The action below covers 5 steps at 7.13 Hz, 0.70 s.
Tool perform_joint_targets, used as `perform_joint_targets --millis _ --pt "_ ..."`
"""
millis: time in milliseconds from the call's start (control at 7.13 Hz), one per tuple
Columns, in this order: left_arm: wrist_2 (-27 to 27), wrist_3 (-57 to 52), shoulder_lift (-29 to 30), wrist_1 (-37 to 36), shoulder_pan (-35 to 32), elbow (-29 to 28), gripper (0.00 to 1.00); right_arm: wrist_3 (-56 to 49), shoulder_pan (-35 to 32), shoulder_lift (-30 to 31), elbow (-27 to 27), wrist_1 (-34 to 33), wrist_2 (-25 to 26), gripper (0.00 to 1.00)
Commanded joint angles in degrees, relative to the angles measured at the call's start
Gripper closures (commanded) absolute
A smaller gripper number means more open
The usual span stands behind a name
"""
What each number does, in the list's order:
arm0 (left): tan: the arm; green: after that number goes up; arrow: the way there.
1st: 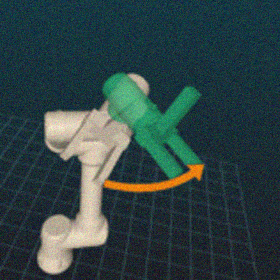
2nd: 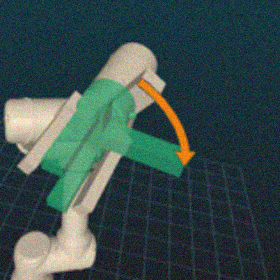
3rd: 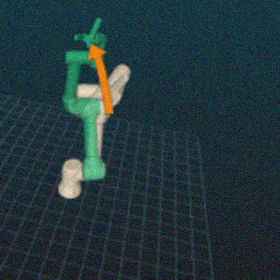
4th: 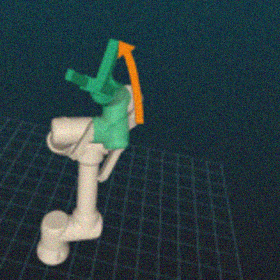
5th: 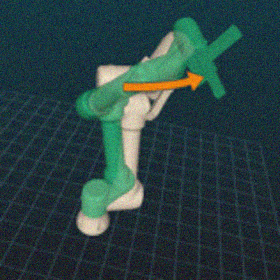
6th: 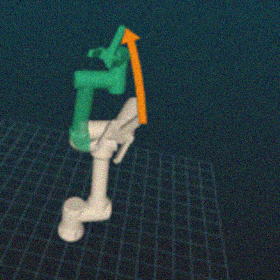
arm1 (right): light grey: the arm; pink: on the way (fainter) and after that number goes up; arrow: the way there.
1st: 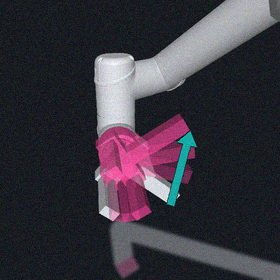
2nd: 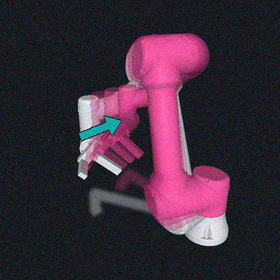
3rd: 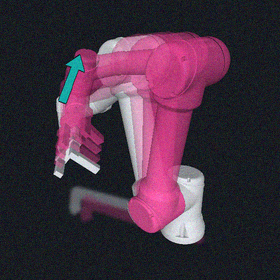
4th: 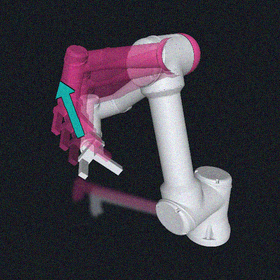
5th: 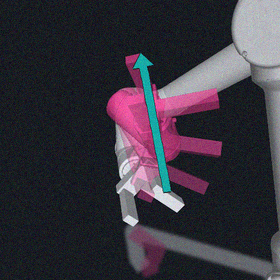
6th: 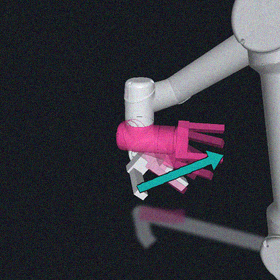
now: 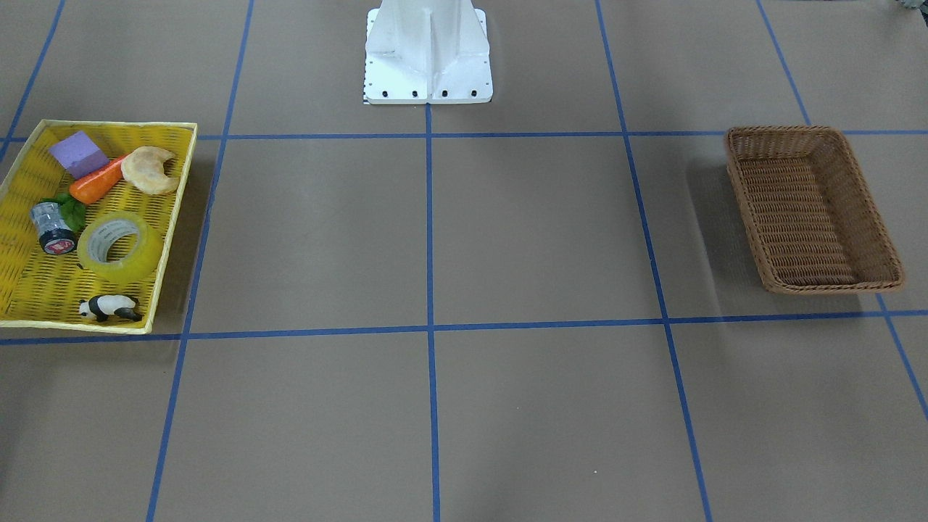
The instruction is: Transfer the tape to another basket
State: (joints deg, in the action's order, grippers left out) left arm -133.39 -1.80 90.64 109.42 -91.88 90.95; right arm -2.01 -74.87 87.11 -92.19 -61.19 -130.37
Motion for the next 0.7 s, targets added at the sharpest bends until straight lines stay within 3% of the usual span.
perform_joint_targets --millis 0,561 --pt "-0.21 0.05 0.33 1.67 0.04 -0.42 0.01 4.36 7.51 -1.59 -0.18 0.81 0.03 0.0" --pt "-0.21 0.13 0.33 2.02 0.04 -0.42 0.01 14.49 14.92 0.94 -0.62 0.81 -0.06 0.0"
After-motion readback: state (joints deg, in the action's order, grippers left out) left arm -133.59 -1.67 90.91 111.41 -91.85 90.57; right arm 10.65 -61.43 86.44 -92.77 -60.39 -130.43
